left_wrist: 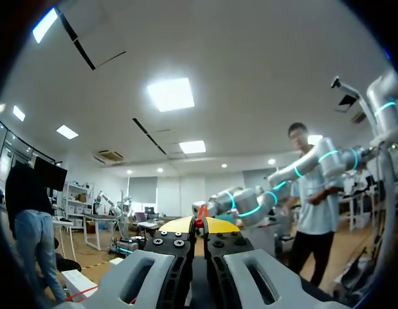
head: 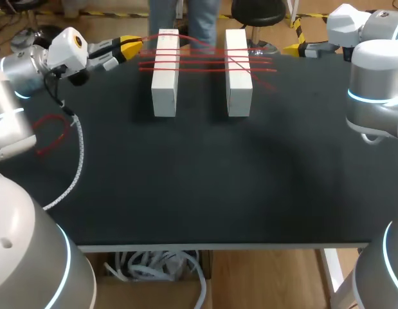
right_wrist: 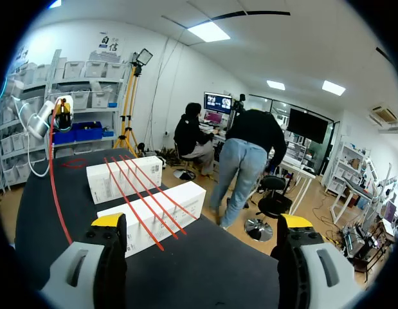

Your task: Grab the tape and strap the tape.

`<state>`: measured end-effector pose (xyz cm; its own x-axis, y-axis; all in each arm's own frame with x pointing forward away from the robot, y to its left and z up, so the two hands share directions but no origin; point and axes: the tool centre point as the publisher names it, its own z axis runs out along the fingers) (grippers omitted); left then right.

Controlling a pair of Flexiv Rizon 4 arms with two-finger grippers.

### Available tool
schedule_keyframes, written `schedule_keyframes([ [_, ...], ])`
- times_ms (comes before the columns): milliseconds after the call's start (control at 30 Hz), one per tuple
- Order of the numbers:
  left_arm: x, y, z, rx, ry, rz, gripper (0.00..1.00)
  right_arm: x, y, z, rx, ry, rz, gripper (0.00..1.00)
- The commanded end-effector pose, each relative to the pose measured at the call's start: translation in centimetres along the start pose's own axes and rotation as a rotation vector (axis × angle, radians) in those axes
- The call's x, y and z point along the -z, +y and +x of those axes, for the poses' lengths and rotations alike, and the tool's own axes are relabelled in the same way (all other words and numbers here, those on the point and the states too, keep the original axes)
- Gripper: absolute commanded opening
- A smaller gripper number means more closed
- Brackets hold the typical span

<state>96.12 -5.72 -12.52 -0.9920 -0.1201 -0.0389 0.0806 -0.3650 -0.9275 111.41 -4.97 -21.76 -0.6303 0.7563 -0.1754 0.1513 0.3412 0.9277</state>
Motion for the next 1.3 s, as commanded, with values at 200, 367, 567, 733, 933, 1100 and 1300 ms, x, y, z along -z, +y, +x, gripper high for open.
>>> schedule_keyframes([
  [200,0.0,0.1,0.0,-0.002,0.0,0.003,0.0,0.0,0.0,0.0,0.0,0.001,0.001,1.0],
  [367,0.0,0.1,0.0,-0.002,0.0,0.003,0.0,0.0,0.0,0.0,0.0,0.001,0.001,1.0],
  [567,0.0,0.1,0.0,-0.002,0.0,0.003,0.0,0.0,0.0,0.0,0.0,0.001,0.001,1.0],
  [733,0.0,0.1,0.0,-0.002,0.0,0.003,0.0,0.0,0.0,0.0,0.0,0.001,0.001,1.0],
  [933,0.0,0.1,0.0,-0.002,0.0,0.003,0.0,0.0,0.0,0.0,0.0,0.001,0.001,1.0],
  [1100,0.0,0.1,0.0,-0.002,0.0,0.003,0.0,0.4,0.2,0.1,-0.107,-0.05,-0.048,1.0],
  [1300,0.0,0.1,0.0,-0.002,0.0,0.003,0.0,2.4,0.7,1.5,-0.269,-0.129,-0.116,1.0],
])
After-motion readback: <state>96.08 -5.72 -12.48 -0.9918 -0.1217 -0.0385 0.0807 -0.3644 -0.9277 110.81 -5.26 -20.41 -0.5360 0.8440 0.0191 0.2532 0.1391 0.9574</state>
